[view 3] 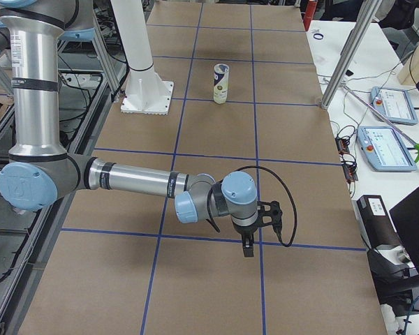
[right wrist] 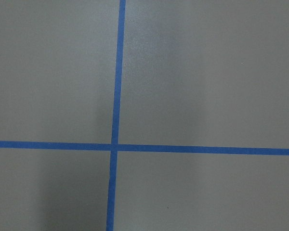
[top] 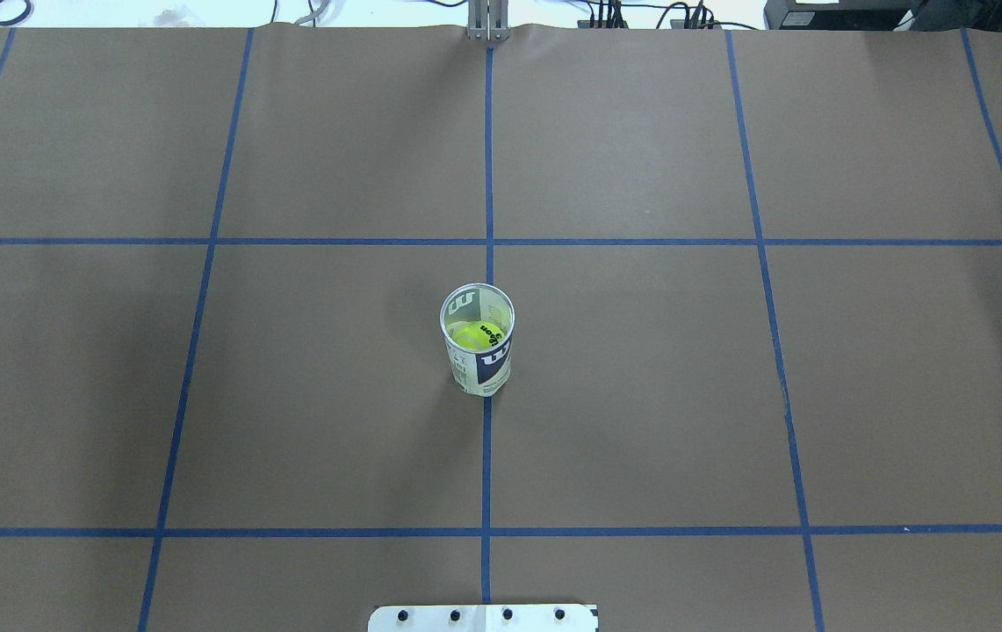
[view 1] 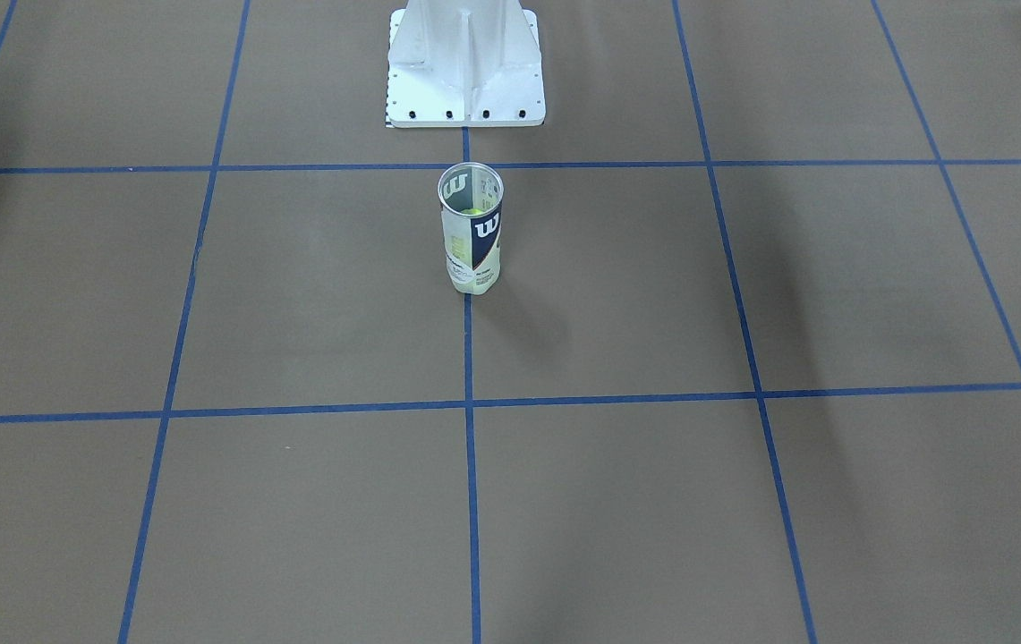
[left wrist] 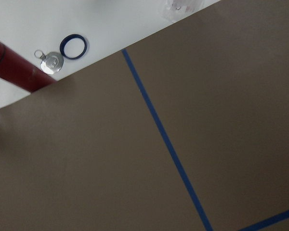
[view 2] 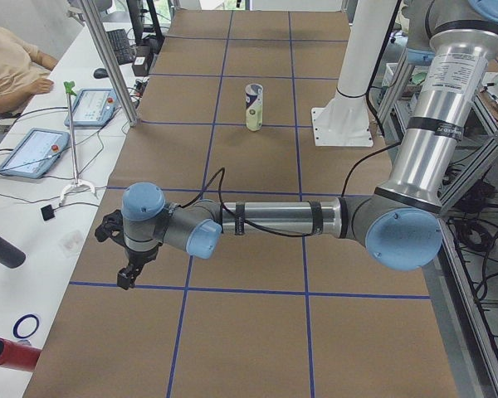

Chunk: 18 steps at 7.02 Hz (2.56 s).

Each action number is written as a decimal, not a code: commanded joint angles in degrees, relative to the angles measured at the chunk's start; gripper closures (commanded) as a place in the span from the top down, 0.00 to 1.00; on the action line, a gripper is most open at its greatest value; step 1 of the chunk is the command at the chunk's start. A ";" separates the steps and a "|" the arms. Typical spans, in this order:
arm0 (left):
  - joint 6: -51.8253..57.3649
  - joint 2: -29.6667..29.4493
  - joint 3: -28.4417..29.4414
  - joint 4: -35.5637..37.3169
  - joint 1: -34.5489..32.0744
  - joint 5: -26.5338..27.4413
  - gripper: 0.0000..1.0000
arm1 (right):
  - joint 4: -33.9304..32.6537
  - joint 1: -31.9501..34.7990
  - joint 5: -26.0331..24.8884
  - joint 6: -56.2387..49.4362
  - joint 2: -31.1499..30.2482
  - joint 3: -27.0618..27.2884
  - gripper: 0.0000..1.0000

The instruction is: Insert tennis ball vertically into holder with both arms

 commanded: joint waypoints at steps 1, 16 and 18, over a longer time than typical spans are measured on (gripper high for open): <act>-0.62 10.59 -10.14 8.16 -0.51 1.27 0.99 | -0.04 -0.07 0.09 0.12 0.08 -0.03 1.00; -13.81 22.90 -24.90 7.39 5.37 -8.22 0.99 | -3.19 -7.10 2.11 -0.41 -3.00 4.01 1.00; -13.81 22.91 -24.90 7.02 5.37 -8.31 0.99 | -7.04 -6.66 2.55 -0.41 -2.91 6.63 1.00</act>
